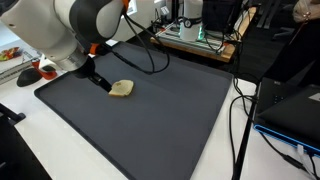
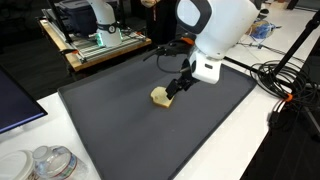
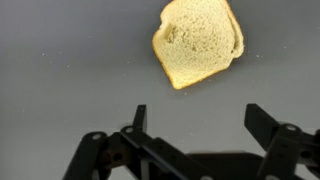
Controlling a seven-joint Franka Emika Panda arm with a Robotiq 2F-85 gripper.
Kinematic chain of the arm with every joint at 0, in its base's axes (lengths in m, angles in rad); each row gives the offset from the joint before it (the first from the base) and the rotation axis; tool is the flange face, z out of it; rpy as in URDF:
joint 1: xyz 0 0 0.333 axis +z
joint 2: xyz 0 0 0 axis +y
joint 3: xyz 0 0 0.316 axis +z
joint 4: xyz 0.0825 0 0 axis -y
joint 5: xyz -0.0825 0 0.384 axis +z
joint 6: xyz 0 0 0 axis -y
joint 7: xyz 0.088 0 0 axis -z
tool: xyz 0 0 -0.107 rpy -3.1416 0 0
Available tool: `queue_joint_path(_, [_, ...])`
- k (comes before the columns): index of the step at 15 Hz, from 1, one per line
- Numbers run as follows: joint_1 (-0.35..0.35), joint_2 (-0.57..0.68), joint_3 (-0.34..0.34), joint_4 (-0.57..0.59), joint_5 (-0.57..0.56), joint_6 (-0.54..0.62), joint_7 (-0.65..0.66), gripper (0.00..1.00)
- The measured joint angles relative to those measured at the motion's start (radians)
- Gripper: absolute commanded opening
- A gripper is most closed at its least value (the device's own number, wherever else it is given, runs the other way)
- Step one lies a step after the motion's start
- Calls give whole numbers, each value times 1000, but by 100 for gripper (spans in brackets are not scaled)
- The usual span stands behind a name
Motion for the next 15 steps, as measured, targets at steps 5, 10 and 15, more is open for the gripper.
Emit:
queue_joint_path(5, [83, 46, -25, 62, -118, -49, 7, 100])
queue_joint_path(10, [156, 74, -41, 94, -203, -75, 24, 100])
queue_joint_path(15, [232, 77, -53, 100, -245, -125, 91, 100])
